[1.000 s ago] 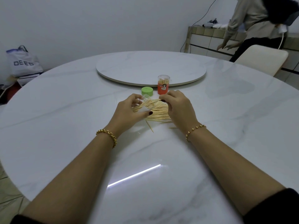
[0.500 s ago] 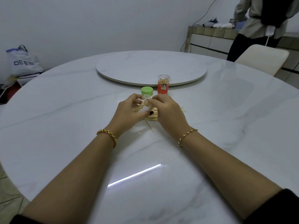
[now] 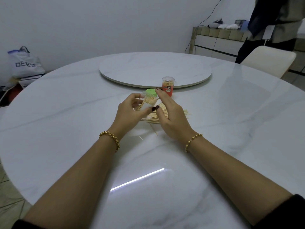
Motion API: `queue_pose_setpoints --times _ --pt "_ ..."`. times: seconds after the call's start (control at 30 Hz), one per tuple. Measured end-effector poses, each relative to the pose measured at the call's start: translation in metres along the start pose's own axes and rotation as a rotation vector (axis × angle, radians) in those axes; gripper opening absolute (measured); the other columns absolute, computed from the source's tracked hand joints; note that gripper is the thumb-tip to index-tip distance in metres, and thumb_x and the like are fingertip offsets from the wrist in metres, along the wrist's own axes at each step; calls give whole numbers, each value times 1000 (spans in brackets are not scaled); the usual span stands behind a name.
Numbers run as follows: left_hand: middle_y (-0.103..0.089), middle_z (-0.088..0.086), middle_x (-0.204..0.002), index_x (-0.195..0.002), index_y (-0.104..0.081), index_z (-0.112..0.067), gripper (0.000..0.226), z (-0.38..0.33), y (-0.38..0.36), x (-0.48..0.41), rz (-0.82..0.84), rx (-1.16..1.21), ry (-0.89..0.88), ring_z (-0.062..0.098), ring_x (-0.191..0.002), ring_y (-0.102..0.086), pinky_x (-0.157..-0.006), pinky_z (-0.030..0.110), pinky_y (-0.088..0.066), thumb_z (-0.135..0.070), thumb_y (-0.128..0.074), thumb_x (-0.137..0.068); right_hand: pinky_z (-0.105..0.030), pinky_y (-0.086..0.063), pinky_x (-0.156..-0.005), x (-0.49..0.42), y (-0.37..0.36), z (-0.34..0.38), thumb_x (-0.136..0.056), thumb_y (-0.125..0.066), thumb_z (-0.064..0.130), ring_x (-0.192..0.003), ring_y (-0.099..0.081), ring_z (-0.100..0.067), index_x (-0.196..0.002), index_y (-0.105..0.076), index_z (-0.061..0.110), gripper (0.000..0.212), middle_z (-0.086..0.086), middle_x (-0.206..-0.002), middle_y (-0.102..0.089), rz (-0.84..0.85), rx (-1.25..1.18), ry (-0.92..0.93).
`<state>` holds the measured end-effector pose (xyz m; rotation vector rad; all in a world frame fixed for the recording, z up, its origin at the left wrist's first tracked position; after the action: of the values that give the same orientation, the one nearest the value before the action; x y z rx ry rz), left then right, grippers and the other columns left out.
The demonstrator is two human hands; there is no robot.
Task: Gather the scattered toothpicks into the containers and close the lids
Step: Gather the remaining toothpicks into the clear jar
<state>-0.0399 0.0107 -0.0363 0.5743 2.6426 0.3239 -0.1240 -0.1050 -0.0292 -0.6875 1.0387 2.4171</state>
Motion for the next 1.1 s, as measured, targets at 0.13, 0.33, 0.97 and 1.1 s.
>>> queue_pose_setpoints --times 0.13,0.33,0.97,1.1 --pt "-61 -2 -102 -110 -58 -17 38 2 -3 0 22 -8 -8 -3 -90 -57 -62 3 -43 -16 -78 -77 -19 -22 -113 3 -9 2 -92 -39 20 -140 -28 -9 -145 -35 12 54 -2 -150 -37 107 11 27" --pt "-63 -7 -101 -113 -61 -18 43 4 -3 -1 30 -50 -15 0 -95 -59 -68 2 -43 -25 -79 -75 -20 -28 -111 0 -4 0 -92 -40 14 -136 -36 -10 -134 -51 16 44 -1 -146 -43 60 -12 70" --pt "-66 -14 -96 -112 -61 -20 54 3 -1 -3 57 -124 -57 5 -98 -62 -82 14 -47 -32 -86 -65 -17 -36 -92 -6 14 -1 -96 -34 27 -111 -51 -11 -109 -61 12 34 2 -115 -58 -66 -30 61" --pt "-66 -16 -96 -113 -61 -20 53 3 -2 -3 61 -127 -60 5 -99 -61 -83 13 -47 -31 -85 -67 -18 -34 -101 -4 7 -7 -97 -36 21 -122 -46 -9 -118 -63 15 34 1 -128 -55 8 -3 56"
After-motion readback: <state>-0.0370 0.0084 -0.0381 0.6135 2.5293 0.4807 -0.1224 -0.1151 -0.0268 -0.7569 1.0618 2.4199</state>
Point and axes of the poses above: each hand's wrist, its own x-axis away from the middle knuckle, its own y-axis out of the back of the hand, z = x × y, the point moved 7 cm from there along -x, towards the middle knuckle
